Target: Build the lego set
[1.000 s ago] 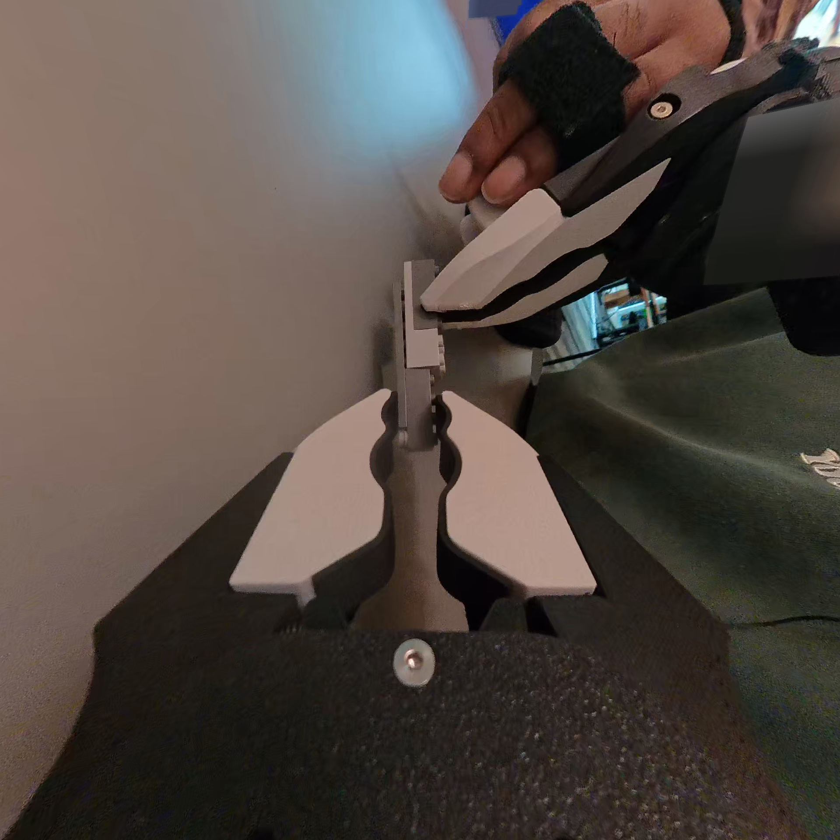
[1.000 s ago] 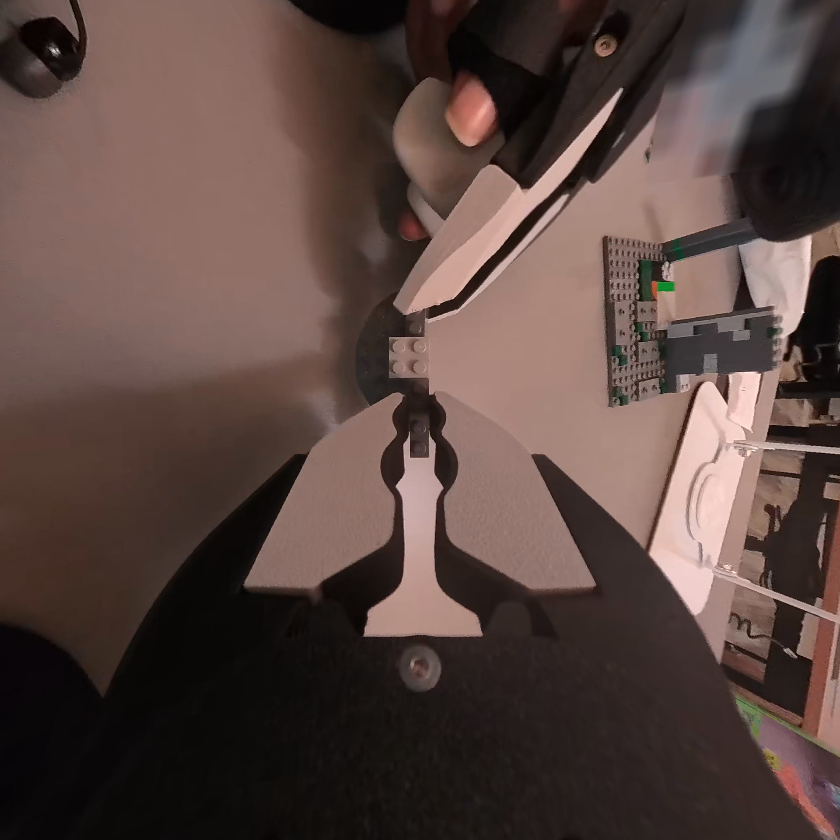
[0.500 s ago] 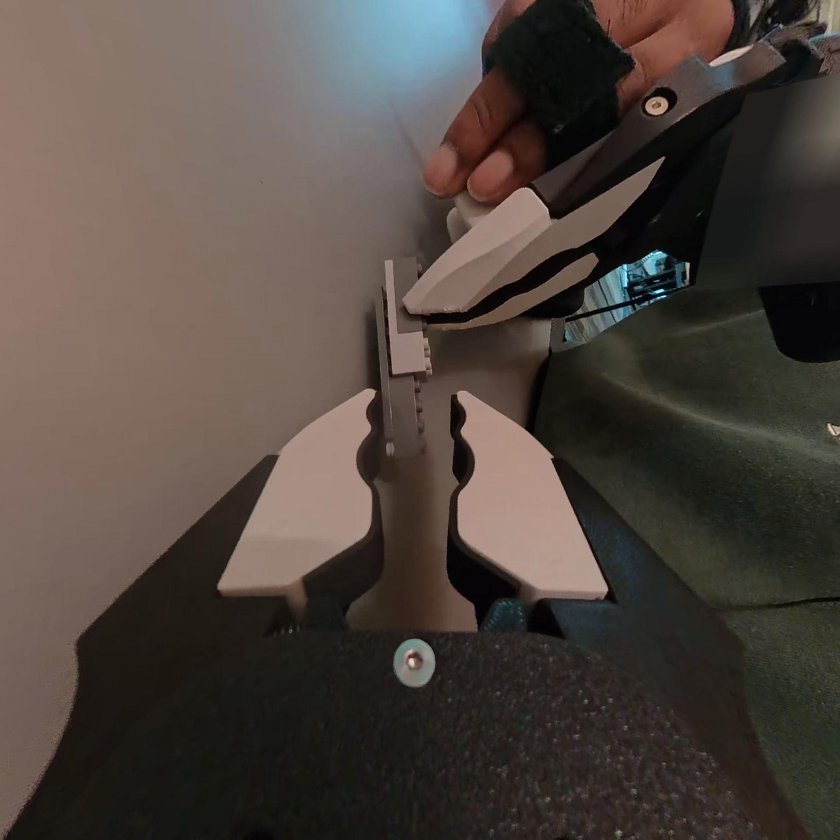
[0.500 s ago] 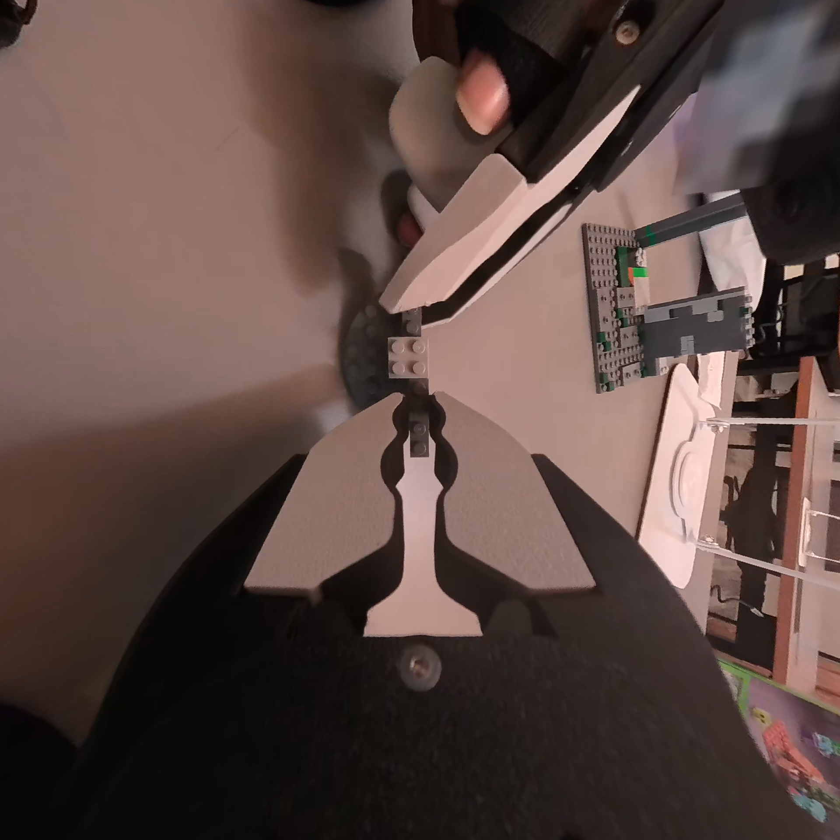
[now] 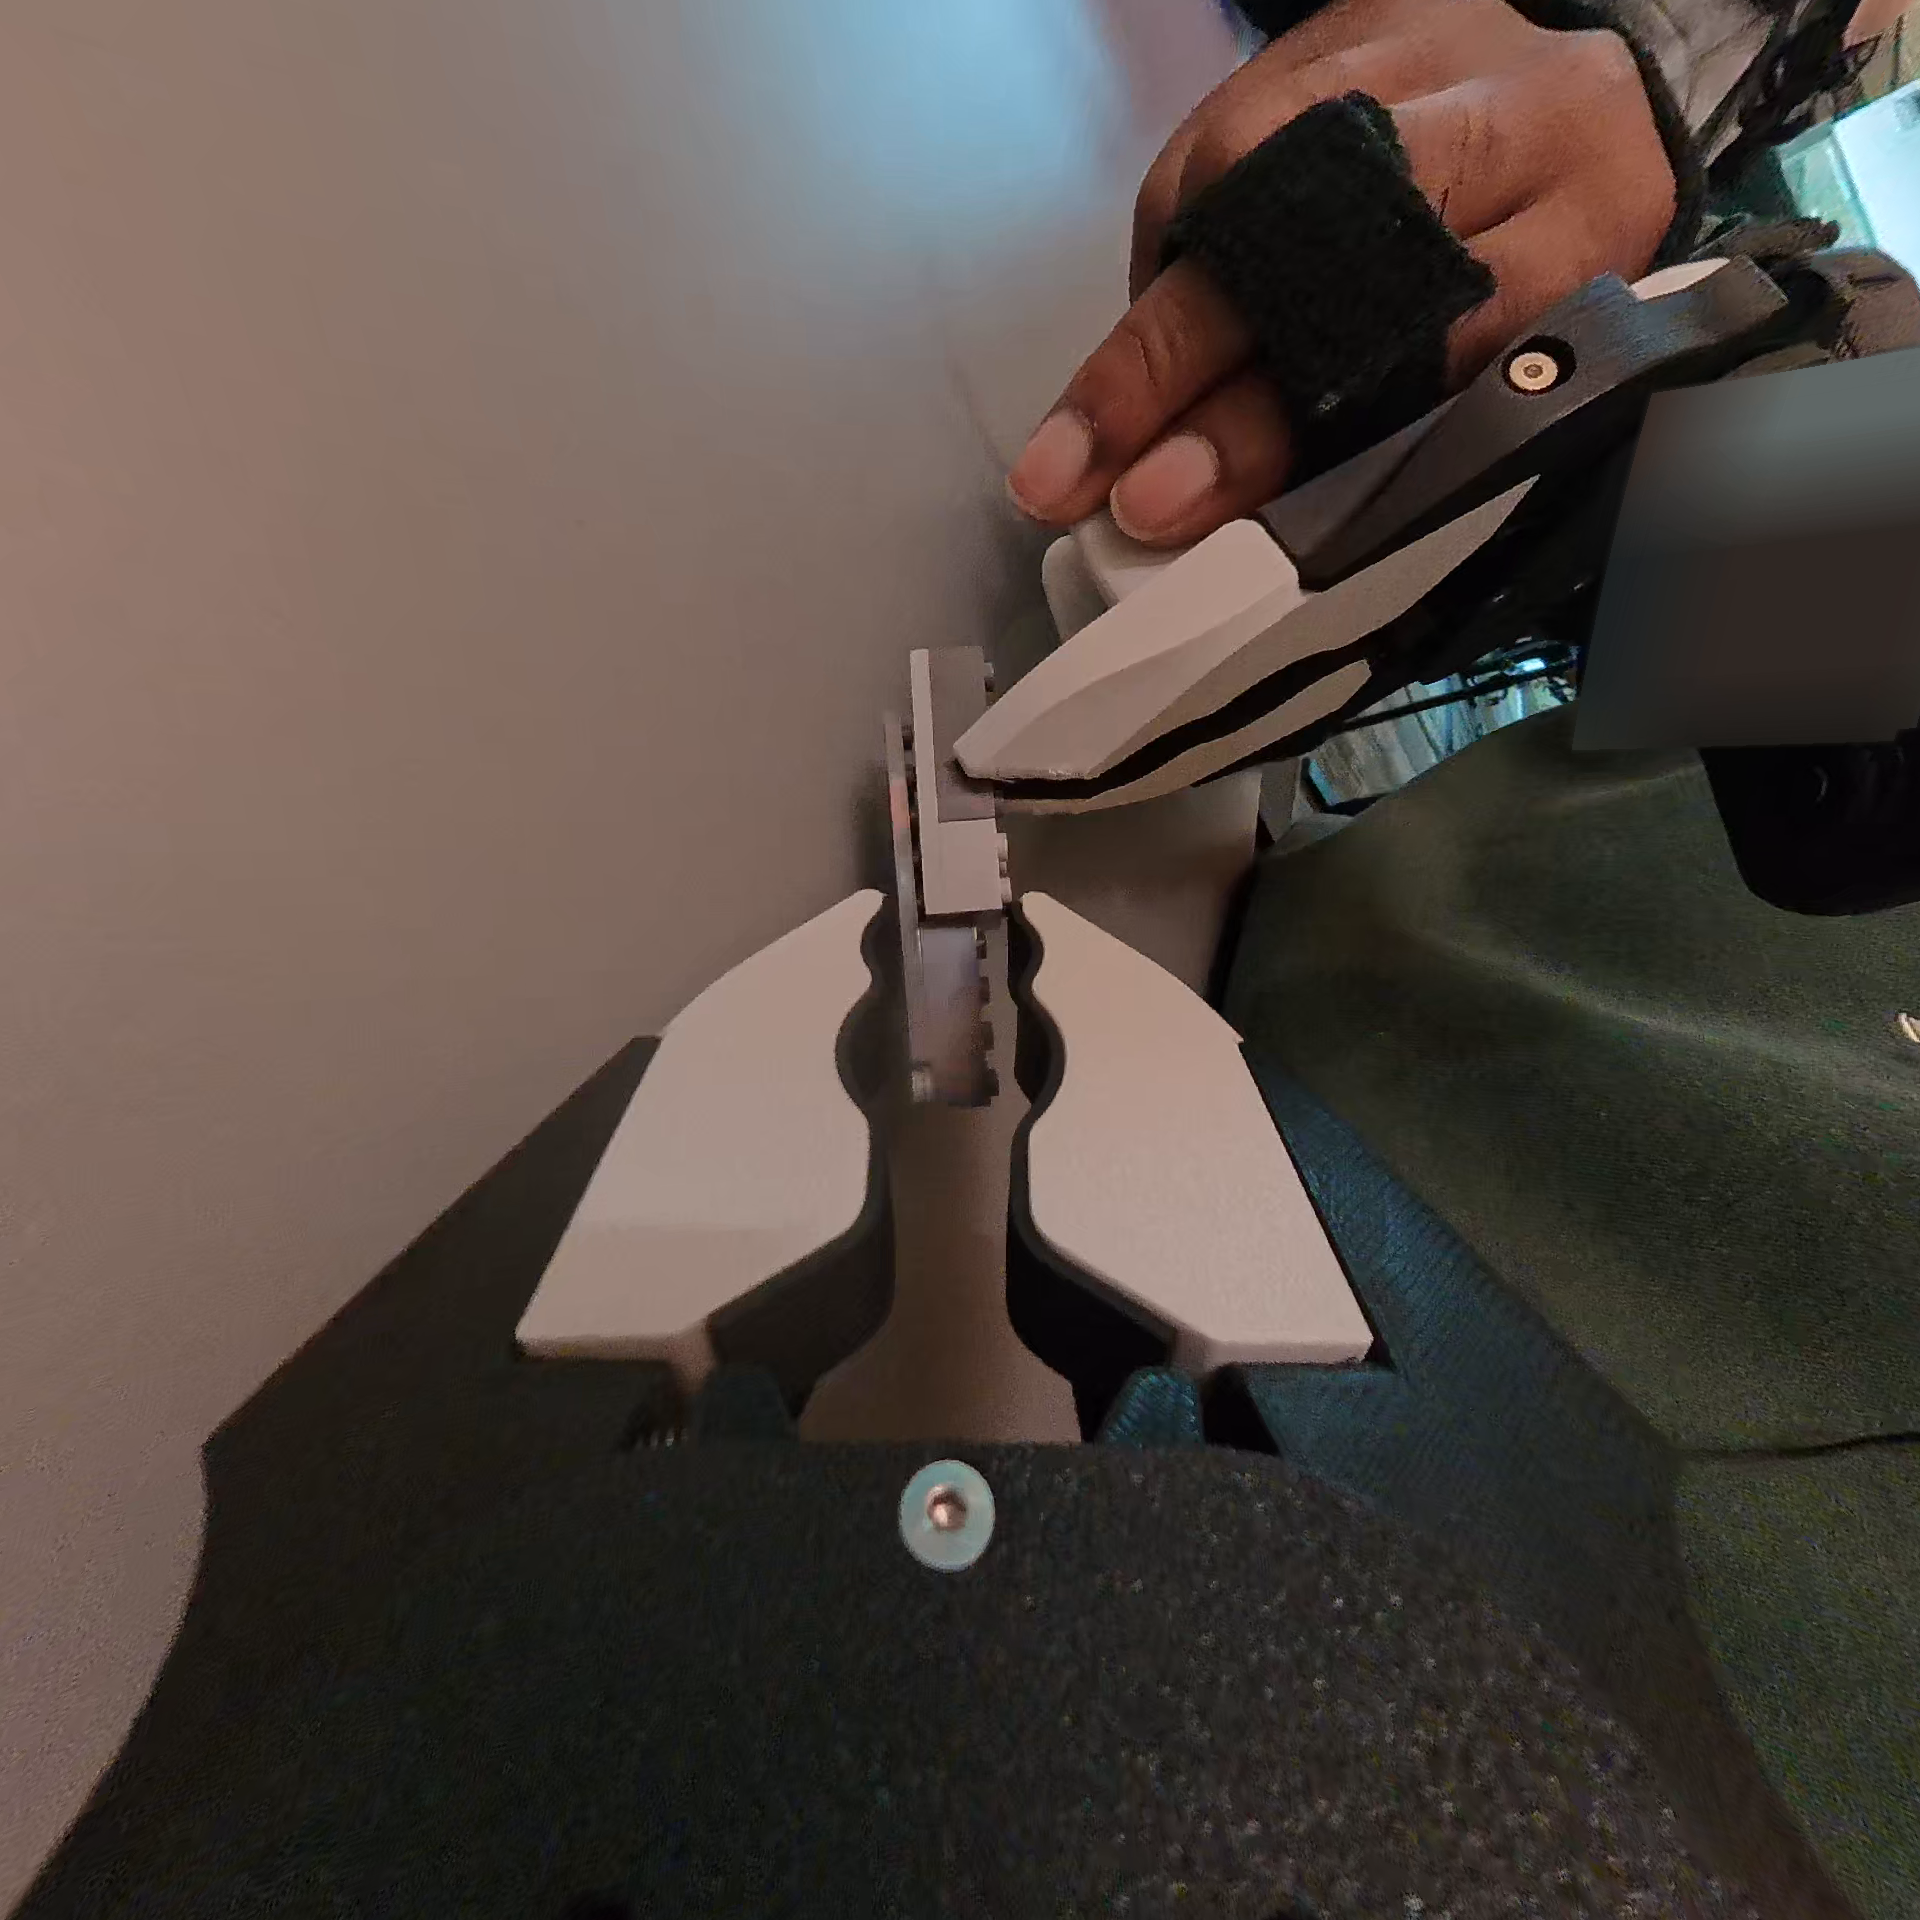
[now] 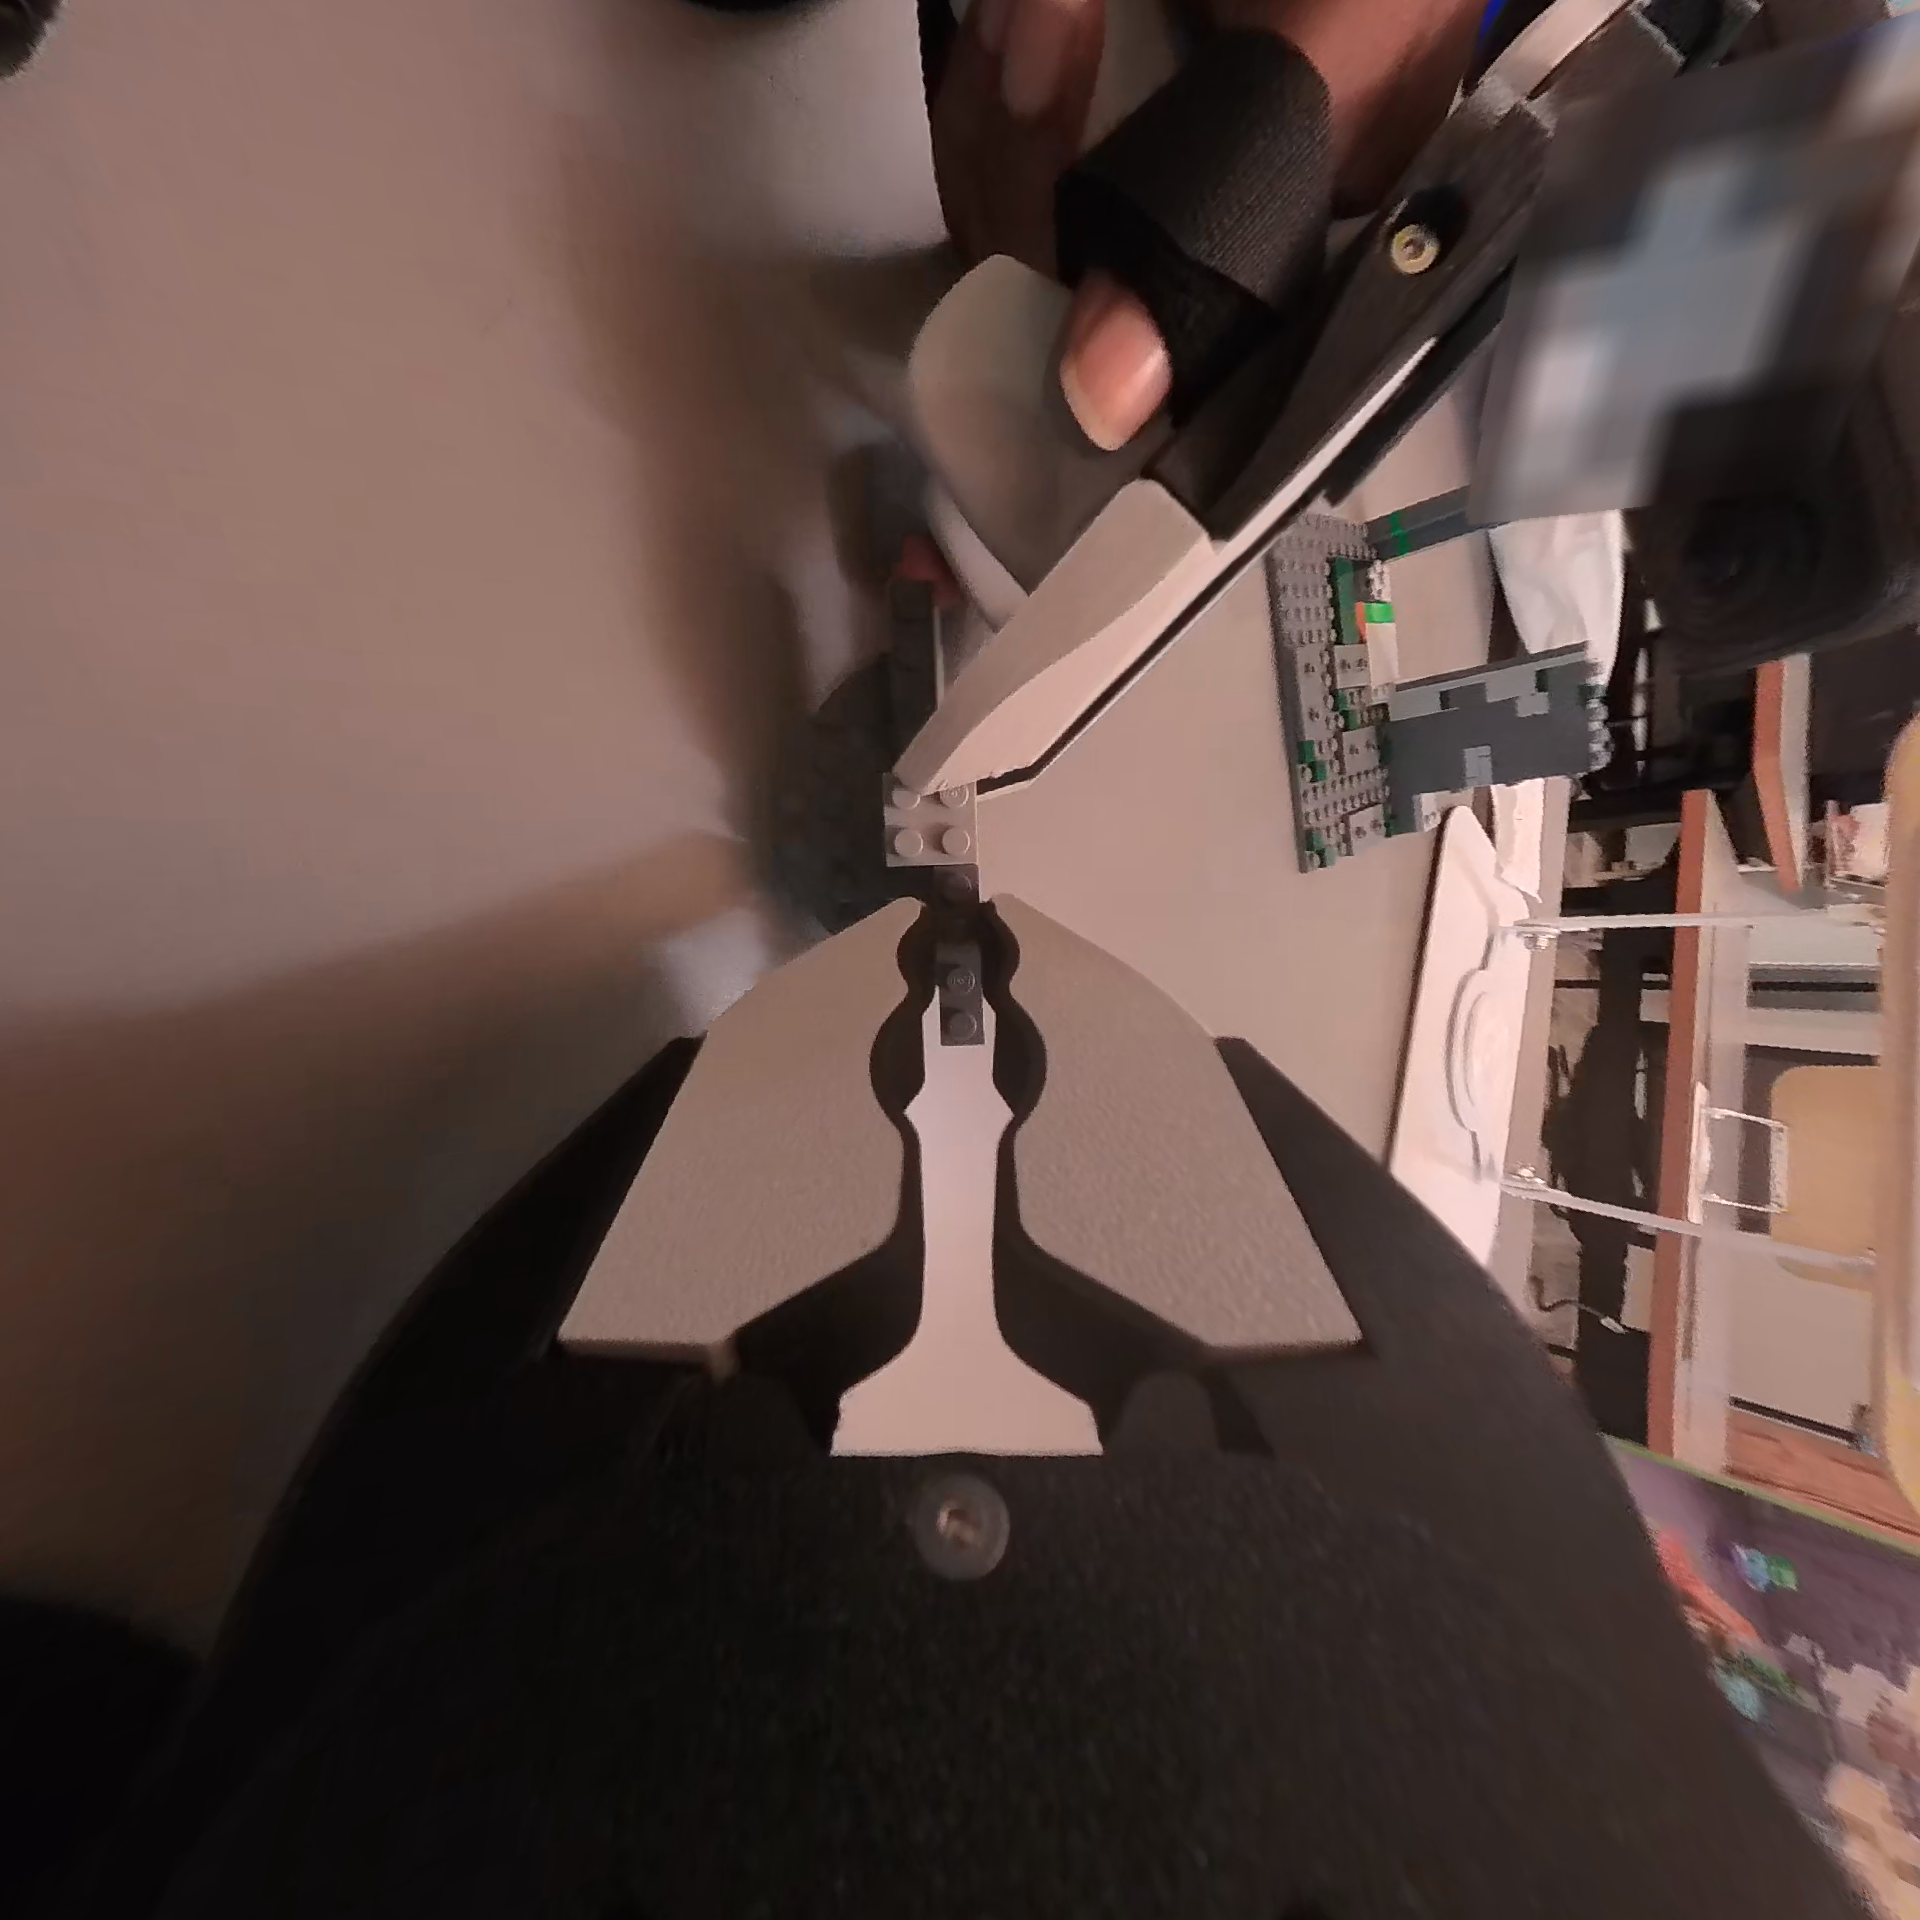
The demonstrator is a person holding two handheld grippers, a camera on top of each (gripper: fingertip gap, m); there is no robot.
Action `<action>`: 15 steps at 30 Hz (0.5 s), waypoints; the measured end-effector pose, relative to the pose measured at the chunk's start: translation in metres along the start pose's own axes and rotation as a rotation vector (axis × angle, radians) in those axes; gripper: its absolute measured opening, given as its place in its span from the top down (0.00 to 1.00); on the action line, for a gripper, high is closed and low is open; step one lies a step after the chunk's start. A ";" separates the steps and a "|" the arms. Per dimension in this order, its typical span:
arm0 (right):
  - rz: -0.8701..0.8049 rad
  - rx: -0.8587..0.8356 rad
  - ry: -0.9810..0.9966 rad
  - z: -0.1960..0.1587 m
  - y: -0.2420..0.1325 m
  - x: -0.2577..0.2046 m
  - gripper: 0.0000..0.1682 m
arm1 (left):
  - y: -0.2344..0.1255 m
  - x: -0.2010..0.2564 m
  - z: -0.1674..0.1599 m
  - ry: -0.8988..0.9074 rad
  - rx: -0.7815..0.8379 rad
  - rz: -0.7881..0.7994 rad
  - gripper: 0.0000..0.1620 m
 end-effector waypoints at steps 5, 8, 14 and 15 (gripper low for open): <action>-0.080 -0.020 -0.080 0.004 -0.014 0.015 0.96 | -0.010 0.010 0.013 0.086 0.068 0.024 0.88; -0.131 -0.030 -0.170 0.008 -0.020 0.022 0.96 | -0.015 0.017 0.017 0.130 0.097 0.021 0.89; -0.093 -0.018 -0.204 0.012 -0.028 0.029 0.95 | -0.020 0.024 0.020 0.050 0.150 -0.095 0.90; -0.081 -0.011 -0.199 0.012 -0.028 0.031 0.95 | -0.020 0.025 0.020 0.025 0.159 -0.124 0.90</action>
Point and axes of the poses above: each gripper's, where its closed fingertips meet, y out along the fingers, z out of its top, x = y × z across the jaws, the point moved 2 cm from there along -y, back along the fingers, and after that the axes turned 4 degrees about z, right-handed, at the moved point
